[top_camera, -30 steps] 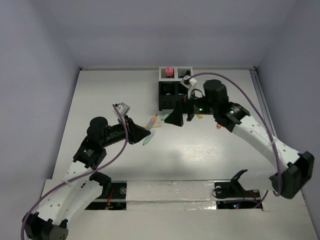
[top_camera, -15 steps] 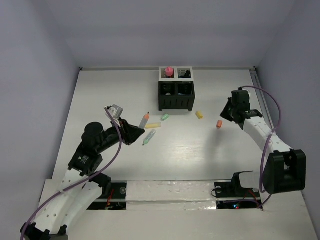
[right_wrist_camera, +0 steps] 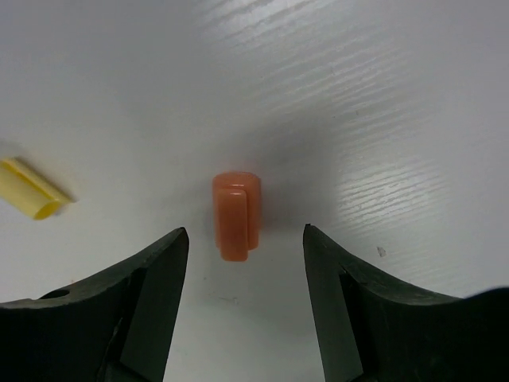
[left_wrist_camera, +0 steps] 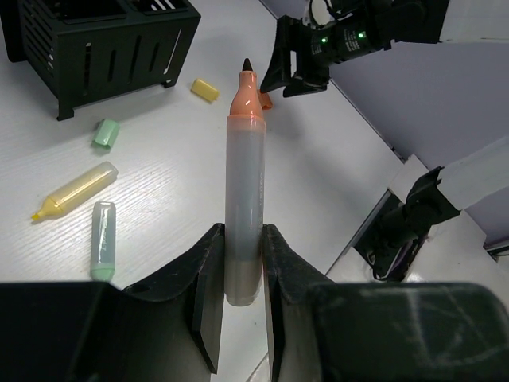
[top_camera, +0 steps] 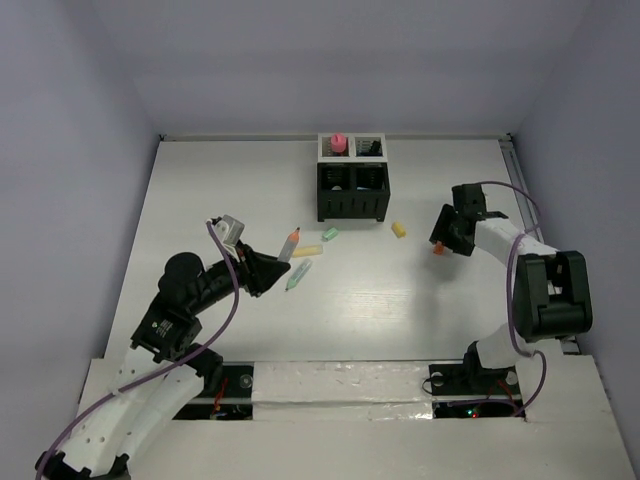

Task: Sort the stationery into containers
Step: Close the pen cap on the pen.

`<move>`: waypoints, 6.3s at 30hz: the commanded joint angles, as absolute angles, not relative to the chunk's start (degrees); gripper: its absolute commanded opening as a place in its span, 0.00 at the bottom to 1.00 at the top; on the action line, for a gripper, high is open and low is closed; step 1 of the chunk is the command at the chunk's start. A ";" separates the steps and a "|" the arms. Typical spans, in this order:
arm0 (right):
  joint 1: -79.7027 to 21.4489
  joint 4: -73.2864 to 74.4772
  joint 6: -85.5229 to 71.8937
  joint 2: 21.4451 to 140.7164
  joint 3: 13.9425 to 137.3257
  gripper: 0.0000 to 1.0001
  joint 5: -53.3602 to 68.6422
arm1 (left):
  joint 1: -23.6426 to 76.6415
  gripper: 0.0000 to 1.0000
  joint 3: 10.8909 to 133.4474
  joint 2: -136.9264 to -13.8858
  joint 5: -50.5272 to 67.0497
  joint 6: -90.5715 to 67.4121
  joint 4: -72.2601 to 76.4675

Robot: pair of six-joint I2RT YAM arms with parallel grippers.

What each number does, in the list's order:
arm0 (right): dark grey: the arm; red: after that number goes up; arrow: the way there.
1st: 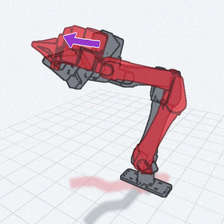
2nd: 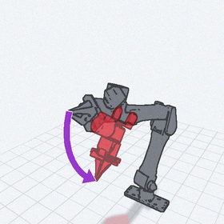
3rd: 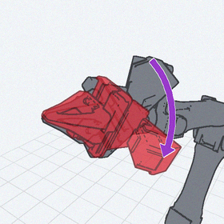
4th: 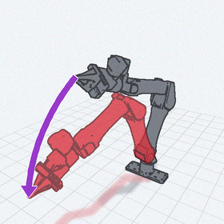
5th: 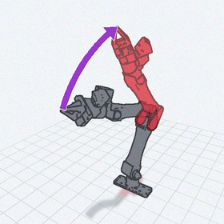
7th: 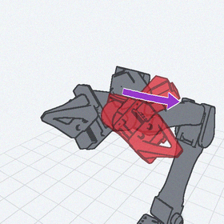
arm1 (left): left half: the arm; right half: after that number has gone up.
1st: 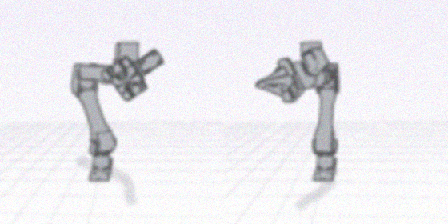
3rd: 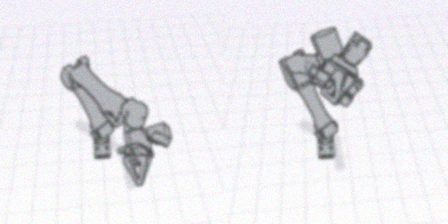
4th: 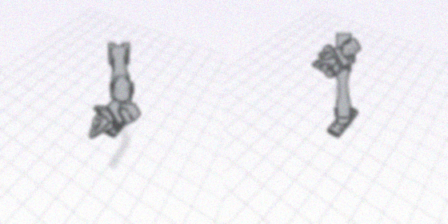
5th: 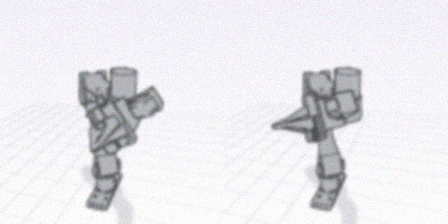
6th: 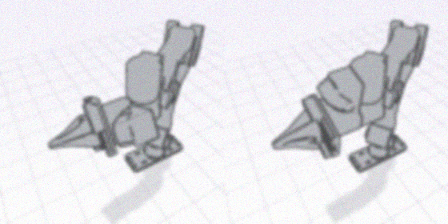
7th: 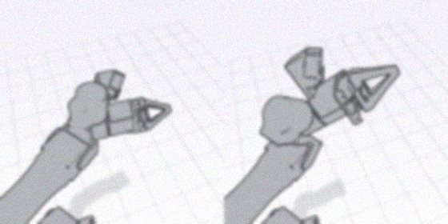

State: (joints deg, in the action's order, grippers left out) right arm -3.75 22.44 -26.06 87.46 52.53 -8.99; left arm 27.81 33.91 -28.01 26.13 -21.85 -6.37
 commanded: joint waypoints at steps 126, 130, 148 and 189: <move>-57.12 -12.40 -54.85 98.09 79.19 0.03 8.62 | 16.44 0.00 39.99 -29.80 6.07 -20.65 -9.76; -57.83 -11.17 -54.05 97.64 78.40 0.03 6.50 | 16.44 0.00 40.78 -29.53 2.65 -20.83 -9.76; -58.89 -9.05 -48.34 99.49 75.59 0.00 12.65 | 16.44 0.00 45.70 -34.98 1.14 -18.37 -5.63; -47.48 -18.20 -48.25 84.73 65.38 0.00 3.44 | 16.96 0.42 48.17 -38.33 14.41 -18.81 -11.68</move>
State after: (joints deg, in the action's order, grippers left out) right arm -50.87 -24.38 -52.31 86.54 63.96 2.46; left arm 18.15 49.60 -40.80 17.93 -18.41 -20.32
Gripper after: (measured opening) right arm 0.319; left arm 0.398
